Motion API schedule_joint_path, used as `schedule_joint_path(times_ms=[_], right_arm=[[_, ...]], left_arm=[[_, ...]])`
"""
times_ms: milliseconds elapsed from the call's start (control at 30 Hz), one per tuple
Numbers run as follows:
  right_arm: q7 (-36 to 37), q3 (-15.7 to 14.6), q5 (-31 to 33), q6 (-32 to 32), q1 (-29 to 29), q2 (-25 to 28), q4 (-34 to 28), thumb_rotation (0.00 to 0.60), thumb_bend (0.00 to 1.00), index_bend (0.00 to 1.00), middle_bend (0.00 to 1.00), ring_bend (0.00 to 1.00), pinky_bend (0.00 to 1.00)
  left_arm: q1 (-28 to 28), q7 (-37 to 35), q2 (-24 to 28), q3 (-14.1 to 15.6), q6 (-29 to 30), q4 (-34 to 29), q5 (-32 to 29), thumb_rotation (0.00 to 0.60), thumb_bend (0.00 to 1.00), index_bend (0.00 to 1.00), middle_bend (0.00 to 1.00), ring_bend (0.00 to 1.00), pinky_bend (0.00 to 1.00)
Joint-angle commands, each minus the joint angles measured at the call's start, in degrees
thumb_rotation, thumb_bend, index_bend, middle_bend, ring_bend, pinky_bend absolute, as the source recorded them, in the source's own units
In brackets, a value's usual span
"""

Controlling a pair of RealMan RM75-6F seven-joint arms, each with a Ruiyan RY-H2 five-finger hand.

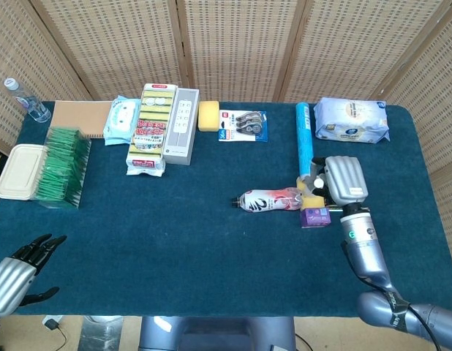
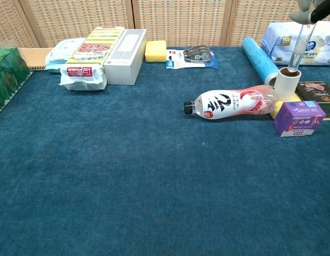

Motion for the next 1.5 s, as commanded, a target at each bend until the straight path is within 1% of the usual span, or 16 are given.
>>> schedule_joint_path(times_ms=[33,233,467,700,800,900,1000,1100,1200,1300,1500], right_arm=[[0.5,-0.4,0.2,-0.5,0.4,-0.4,1.0,0.600,0.42,0.83,1.00,1.00,1.00],[1.0,-0.7,1.0,-1.3,1.2,-1.3,3.0,0.600,0.41,0.83,1.00,1.00,1.00],[1.3,-1.4,2.9,-4.1,2.8,-2.7,6.3,0.600,0.36,0.83,1.00,1.00,1.00],[1.6,-1.7,4.1,-5.7,4.1,-3.8,8.9,0.600,0.34,0.83,1.00,1.00,1.00],[1.7,-1.7,4.8,-6.6,4.9,-4.5,10.4,0.600,0.34,0.83,1.00,1.00,0.98],[1.7,-1.7,5.7,-7.4,5.4,-4.8,11.5,0.600,0.34,0.83,0.98,0.99,0.94],[1.9,-1.5,6.4,-8.0,6.0,-5.4,13.0,0.600,0.33,0.82,0.96,0.96,0.89],[3.8,-1.5,5.5,-8.8,6.3,-5.8,14.3,0.600,0.33,0.81,0.92,0.90,0.84],[7.3,-1.4,4.1,-10.0,6.3,-6.1,16.2,0.600,0.32,0.79,0.85,0.83,0.77],[9.1,-1.6,2.9,-10.3,6.2,-6.2,17.1,0.600,0.31,0.73,0.76,0.74,0.71],[11.8,-2.1,0.8,-10.5,5.7,-5.6,17.0,0.600,0.31,0.56,0.55,0.54,0.55]], left_arm=[[-0.1,0.1,0.0,0.0,-0.2,-0.1,-0.2,0.600,0.11,0.00,0.20,0.13,0.30],[-0.1,0.0,0.1,-0.1,-0.3,-0.2,-0.5,0.600,0.11,0.00,0.20,0.13,0.30],[-0.1,-0.2,0.1,-0.3,-0.3,-0.2,-0.8,0.600,0.11,0.00,0.20,0.13,0.30],[-0.2,-0.6,0.2,-0.4,-0.5,-0.1,-1.2,0.600,0.11,0.00,0.20,0.12,0.30],[-0.3,-0.8,0.2,-0.5,-0.7,-0.1,-1.4,0.600,0.11,0.00,0.20,0.13,0.30],[-0.3,-0.9,0.2,-0.6,-0.8,-0.2,-1.6,0.600,0.11,0.00,0.20,0.13,0.30],[-0.4,-1.0,0.3,-0.6,-1.0,-0.2,-1.8,0.600,0.11,0.00,0.20,0.13,0.30],[-0.5,-1.0,0.3,-0.7,-1.2,-0.3,-1.9,0.600,0.11,0.00,0.20,0.13,0.30],[-0.5,-1.0,0.3,-0.6,-1.4,-0.4,-1.9,0.600,0.11,0.00,0.20,0.13,0.30],[-0.6,-1.1,0.4,-0.7,-1.4,-0.4,-2.0,0.600,0.11,0.00,0.20,0.12,0.30],[-0.6,-1.1,0.4,-0.6,-1.4,-0.3,-1.9,0.600,0.11,0.00,0.20,0.12,0.30]])
